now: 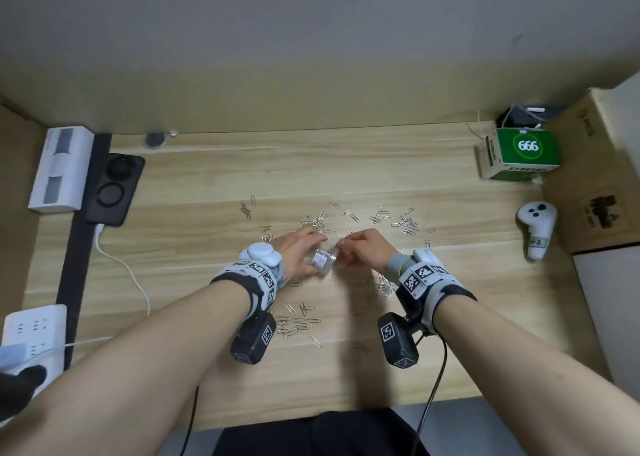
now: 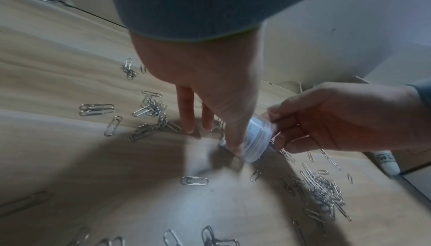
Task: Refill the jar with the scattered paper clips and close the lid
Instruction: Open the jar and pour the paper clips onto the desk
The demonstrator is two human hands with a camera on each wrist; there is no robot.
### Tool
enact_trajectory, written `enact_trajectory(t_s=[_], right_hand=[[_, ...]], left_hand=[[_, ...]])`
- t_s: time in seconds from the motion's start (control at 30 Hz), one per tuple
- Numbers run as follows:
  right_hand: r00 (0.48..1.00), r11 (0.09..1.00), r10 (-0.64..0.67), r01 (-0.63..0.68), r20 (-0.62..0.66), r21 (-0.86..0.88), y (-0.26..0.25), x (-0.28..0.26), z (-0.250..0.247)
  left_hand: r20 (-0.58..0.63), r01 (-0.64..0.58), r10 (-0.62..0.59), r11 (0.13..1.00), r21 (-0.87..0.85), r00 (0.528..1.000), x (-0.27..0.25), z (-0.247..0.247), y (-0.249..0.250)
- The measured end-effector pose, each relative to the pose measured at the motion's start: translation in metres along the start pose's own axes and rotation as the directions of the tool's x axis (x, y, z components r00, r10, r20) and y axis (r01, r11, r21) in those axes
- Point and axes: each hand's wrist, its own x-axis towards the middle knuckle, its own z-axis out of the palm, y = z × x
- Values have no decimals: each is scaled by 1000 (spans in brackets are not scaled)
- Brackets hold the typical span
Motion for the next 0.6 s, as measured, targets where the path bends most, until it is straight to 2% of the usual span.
enact_trajectory(t_s=[0.2,0.37,0.6], right_hand=[[997,999,-32,29,72,43,-21,-4,2],[986,999,42,-41,163,-6,-50,-1,0],[981,1000,-17,20,191,-16,-95,31,-2]], left_hand=[[-42,112,-114,993,-40,993,-1,-14,7],[-113,192,-203,976,-108,973,3,-46,-6],[-122,241,-260,959,-147,958,28,-83,-23]])
